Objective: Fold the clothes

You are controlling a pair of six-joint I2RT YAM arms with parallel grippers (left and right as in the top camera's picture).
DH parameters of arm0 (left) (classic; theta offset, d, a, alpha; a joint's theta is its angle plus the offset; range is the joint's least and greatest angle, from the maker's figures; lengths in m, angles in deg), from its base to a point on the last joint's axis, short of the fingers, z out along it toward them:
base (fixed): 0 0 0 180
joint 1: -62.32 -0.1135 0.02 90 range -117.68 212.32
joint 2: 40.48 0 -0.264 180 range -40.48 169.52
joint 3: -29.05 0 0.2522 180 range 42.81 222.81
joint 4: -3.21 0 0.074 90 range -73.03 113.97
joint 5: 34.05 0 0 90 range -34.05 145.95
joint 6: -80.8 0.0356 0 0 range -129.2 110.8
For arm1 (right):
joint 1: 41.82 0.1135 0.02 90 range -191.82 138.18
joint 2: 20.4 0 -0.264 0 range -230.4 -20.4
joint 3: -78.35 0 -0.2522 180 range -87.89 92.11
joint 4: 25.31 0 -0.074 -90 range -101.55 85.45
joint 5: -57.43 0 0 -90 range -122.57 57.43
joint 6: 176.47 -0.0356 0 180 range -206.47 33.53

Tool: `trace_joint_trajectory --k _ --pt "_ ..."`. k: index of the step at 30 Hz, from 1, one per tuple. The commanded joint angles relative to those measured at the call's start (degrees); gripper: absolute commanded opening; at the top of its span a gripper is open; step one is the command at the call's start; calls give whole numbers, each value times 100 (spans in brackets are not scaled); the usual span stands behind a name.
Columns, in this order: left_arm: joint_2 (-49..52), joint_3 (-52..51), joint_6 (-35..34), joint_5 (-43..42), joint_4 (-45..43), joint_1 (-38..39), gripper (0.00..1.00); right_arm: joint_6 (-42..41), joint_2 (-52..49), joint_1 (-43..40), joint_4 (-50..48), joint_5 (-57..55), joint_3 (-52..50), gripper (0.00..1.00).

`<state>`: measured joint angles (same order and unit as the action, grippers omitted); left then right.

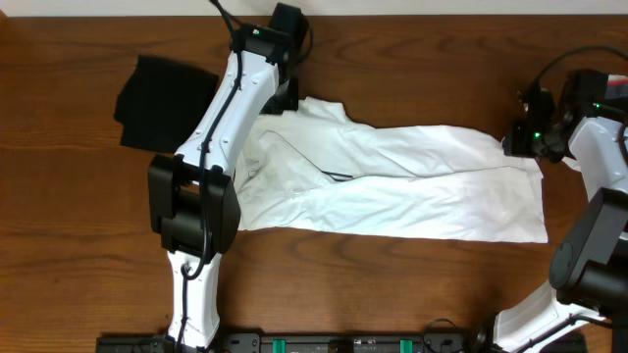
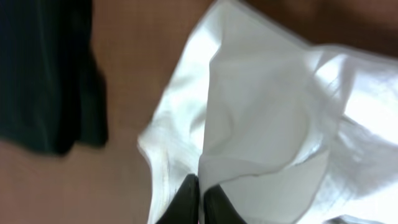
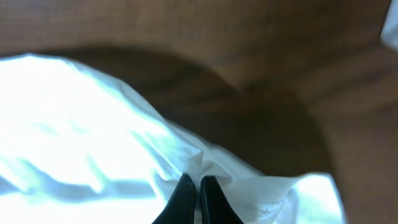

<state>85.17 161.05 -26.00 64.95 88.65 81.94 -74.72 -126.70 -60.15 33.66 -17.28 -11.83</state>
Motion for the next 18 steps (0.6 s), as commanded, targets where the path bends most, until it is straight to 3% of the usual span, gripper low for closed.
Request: trace_joint_trajectory --k 1,10,18 --pt "-35 42 -374 -262 420 22 6 70 155 -52 256 -118 2 1" --pt "-450 42 -914 -651 1565 31 6 -691 201 -52 890 -1613 2 1" --pt "-844 39 -1161 -667 2100 166 6 -1069 201 -52 1272 -1862 2 1"
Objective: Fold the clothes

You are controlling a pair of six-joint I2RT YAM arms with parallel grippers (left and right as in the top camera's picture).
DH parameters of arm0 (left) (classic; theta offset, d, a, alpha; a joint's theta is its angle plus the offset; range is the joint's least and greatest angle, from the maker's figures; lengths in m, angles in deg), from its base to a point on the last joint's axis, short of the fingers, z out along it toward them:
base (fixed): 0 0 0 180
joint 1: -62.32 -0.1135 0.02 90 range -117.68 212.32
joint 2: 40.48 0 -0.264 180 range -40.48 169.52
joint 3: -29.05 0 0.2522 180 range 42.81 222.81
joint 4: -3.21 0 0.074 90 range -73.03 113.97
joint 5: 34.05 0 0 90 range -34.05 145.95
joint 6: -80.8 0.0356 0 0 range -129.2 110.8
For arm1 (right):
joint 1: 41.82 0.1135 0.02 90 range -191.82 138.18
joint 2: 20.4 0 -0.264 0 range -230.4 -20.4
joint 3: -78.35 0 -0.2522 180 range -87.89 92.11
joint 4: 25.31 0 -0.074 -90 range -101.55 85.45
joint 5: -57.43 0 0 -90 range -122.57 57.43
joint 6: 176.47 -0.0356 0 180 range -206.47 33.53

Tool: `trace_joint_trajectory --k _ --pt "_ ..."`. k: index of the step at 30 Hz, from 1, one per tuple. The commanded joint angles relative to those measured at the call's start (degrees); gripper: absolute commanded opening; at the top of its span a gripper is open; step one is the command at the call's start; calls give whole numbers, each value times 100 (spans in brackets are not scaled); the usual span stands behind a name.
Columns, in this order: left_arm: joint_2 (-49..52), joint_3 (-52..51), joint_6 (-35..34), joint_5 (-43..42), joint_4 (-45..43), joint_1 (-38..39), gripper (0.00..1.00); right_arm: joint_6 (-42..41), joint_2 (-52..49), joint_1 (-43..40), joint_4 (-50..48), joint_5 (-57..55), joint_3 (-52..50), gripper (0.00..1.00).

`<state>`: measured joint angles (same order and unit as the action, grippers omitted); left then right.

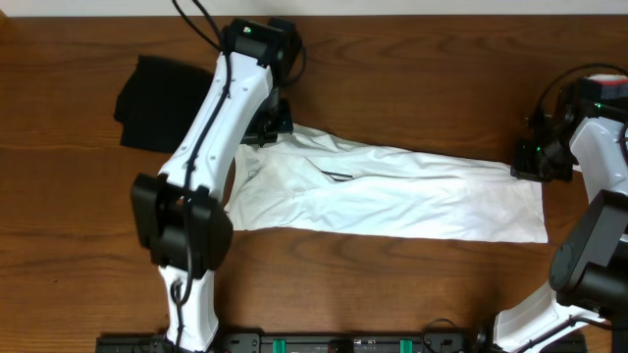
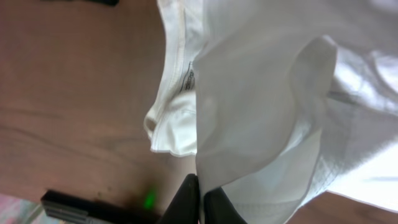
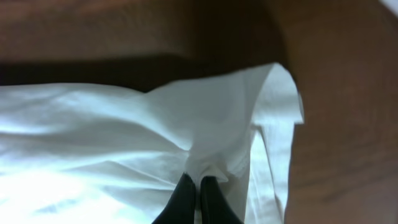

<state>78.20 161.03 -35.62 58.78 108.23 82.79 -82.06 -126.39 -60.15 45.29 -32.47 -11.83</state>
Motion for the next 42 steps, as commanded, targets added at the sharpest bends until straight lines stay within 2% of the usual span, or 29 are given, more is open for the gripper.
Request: trace_joint_trajectory --k 1,8,14,27,33,39,40,41,42 --pt "-144 31 -199 -50 232 101 6 -402 170 -52 188 -444 2 1" --pt "-144 -527 -199 -50 387 321 6 -697 170 -52 468 -767 2 1" --pt "-144 -1410 -245 -46 326 372 6 -918 170 -66 785 -973 2 1" --pt "-144 -3595 -308 -48 -1088 372 6 -1185 168 -79 951 -975 -7 1" --pt "-144 -4116 -308 -48 -1757 372 6 -1255 168 -79 981 -870 -15 1" --pt "-144 -4188 -306 -44 -2055 369 7 -1255 168 -79 979 -857 -15 1" --pt "-144 -4188 -306 -44 -2087 367 8 -1255 168 -79 977 -841 -15 1" --pt "-144 -4188 -306 -44 -2109 367 14 -1255 168 -79 970 -828 -15 1" --pt "-144 -4188 -306 -44 -2114 367 27 -1255 168 -79 964 -820 -15 1"
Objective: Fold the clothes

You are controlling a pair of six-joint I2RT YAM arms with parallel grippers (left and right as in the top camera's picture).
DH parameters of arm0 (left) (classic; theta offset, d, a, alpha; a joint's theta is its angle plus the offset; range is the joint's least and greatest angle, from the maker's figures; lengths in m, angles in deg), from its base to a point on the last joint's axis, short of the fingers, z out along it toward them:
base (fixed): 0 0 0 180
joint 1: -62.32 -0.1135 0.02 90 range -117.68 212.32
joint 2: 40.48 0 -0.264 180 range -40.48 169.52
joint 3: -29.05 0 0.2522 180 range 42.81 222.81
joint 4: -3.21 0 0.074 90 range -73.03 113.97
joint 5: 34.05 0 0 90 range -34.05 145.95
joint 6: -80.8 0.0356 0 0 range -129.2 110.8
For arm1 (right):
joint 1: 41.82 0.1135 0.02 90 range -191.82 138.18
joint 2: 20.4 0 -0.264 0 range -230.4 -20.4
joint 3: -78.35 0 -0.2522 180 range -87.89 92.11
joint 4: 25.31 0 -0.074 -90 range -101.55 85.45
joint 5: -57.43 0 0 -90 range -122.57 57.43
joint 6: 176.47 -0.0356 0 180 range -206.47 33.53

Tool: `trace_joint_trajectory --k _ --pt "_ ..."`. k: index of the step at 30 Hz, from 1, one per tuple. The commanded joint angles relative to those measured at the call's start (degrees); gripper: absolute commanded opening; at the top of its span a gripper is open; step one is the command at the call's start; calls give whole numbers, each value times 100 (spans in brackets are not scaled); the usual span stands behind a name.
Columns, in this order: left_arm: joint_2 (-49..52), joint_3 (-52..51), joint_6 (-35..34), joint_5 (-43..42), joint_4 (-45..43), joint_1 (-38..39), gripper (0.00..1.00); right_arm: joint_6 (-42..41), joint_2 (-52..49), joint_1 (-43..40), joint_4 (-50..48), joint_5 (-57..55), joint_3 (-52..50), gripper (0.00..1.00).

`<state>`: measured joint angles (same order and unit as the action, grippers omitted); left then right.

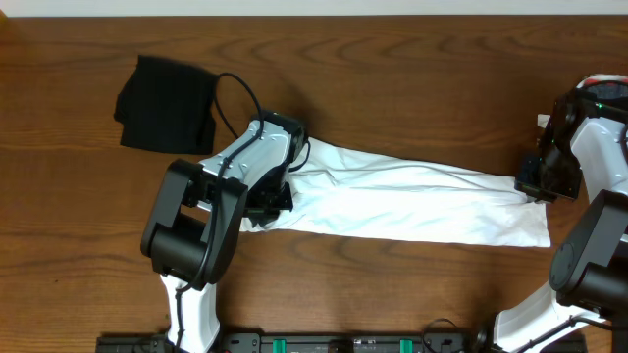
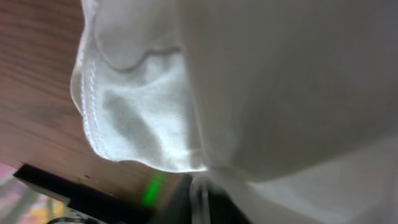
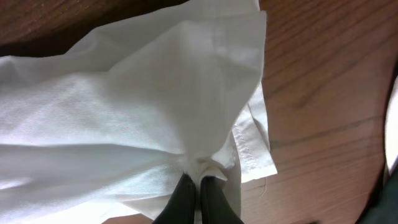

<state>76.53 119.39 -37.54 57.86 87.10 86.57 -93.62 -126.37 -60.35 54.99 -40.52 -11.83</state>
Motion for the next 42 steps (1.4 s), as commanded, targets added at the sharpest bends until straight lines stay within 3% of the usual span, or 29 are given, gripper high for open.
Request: trace_joint_trajectory --k 1,3,6,11,16,24,31,42 --pt "22 -24 -111 48 2 -11 38 -98 166 -59 -7 -15 -15 1" --pt "22 -24 -109 48 26 -11 45 -98 166 -59 -15 -17 -15 1" --pt "22 -11 133 70 140 -20 47 -98 166 -59 -35 -15 -15 1" --pt "-7 647 146 592 1027 -96 33 -96 166 -59 -103 227 -15 1" --pt "-282 1543 149 612 1322 -98 34 -94 166 -59 -125 304 -15 1" --pt "-675 1812 149 516 376 -114 44 -96 166 -59 197 302 -15 1" --pt "-479 1344 149 70 -457 -114 43 -317 166 -59 234 13 -101 1" --pt "-470 925 173 66 -1071 -120 43 -354 166 -66 -859 -398 -1108 2"
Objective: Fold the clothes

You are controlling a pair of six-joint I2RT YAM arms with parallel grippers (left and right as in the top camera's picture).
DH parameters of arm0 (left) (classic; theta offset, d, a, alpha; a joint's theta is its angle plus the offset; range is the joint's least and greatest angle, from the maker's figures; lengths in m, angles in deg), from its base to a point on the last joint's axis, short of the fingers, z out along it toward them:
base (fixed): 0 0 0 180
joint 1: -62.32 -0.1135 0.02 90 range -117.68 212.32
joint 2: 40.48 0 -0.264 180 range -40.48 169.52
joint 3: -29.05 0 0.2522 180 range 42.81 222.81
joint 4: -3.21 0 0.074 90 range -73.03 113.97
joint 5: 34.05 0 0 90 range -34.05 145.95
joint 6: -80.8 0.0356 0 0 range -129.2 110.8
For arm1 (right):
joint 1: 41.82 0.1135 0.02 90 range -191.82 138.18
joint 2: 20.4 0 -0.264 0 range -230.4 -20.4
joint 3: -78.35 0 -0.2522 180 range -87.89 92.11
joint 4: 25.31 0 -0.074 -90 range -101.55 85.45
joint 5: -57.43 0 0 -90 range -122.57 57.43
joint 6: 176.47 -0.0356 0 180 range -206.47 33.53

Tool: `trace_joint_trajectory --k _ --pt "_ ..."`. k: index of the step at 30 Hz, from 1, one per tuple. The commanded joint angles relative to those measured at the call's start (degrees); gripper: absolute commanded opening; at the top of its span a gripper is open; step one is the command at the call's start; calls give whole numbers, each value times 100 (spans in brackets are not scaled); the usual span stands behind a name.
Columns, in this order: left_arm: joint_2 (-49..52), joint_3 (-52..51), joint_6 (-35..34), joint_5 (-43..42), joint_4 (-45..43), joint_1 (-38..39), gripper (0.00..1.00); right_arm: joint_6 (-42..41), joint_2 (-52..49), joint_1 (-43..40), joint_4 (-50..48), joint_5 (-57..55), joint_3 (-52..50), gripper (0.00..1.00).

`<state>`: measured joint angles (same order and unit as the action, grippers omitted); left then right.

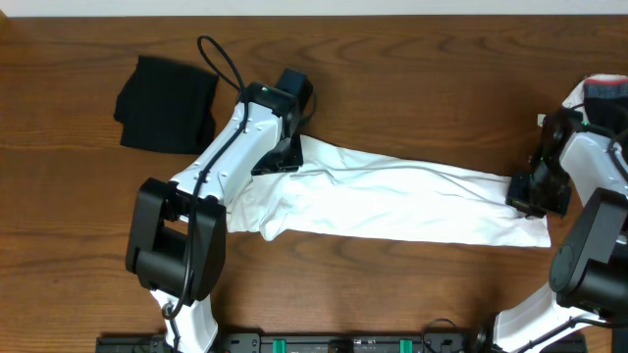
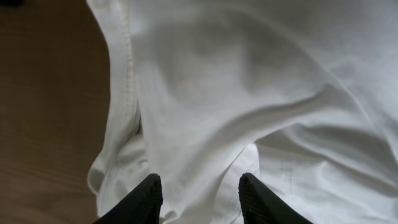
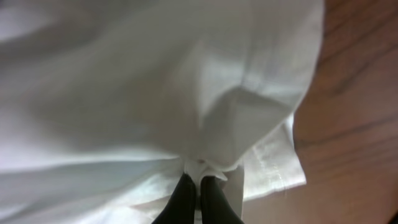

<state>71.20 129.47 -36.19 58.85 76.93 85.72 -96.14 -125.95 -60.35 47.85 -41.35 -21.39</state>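
Note:
A white garment point(image 1: 392, 201) lies stretched left to right across the wooden table, folded lengthwise into a long band. My left gripper point(image 1: 280, 162) is open just above its upper left end; in the left wrist view the black fingertips point(image 2: 149, 186) stand wide apart over rumpled white cloth point(image 2: 236, 93). My right gripper point(image 1: 525, 191) is shut on a pinch of the garment's right end, and in the right wrist view the cloth point(image 3: 205, 81) bunches right at the closed gripper point(image 3: 199, 190). A folded black garment point(image 1: 165, 103) rests at the upper left.
The brown wooden table point(image 1: 412, 78) surrounds the clothes. A white-and-red object point(image 1: 606, 90) sits at the right edge behind the right arm. The arms' black base rail point(image 1: 343, 343) runs along the front edge.
My left gripper has let go of the garment and now stands open, farther back, over its upper left end. The right gripper is still shut on the right end, shifted slightly forward.
Both grippers held the far edge of the spread white garment, one at each end. They then stood nearer the front with that edge folded over the near half. The left has since let go and moved back; the right still holds.

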Motion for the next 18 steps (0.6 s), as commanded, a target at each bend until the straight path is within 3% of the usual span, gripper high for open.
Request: trace_joint_trajectory --k 1,4,6,10,13,18 --pt "66 -118 35 -33 -103 -35 43 -103 125 -66 -251 -326 -186 2" --pt "103 -142 61 -31 -164 -35 43 -103 125 -63 -380 -326 -186 6" --pt "129 -142 129 -28 -188 -35 43 -98 125 -63 -420 -326 -179 24" --pt "136 -142 186 61 -197 -107 43 -94 127 -63 -409 -293 -61 47" --pt "136 -140 236 79 -199 -240 43 42 136 -61 -216 37 260 51" --pt "136 -140 293 76 -133 -496 43 621 221 44 251 1749 1045 59"
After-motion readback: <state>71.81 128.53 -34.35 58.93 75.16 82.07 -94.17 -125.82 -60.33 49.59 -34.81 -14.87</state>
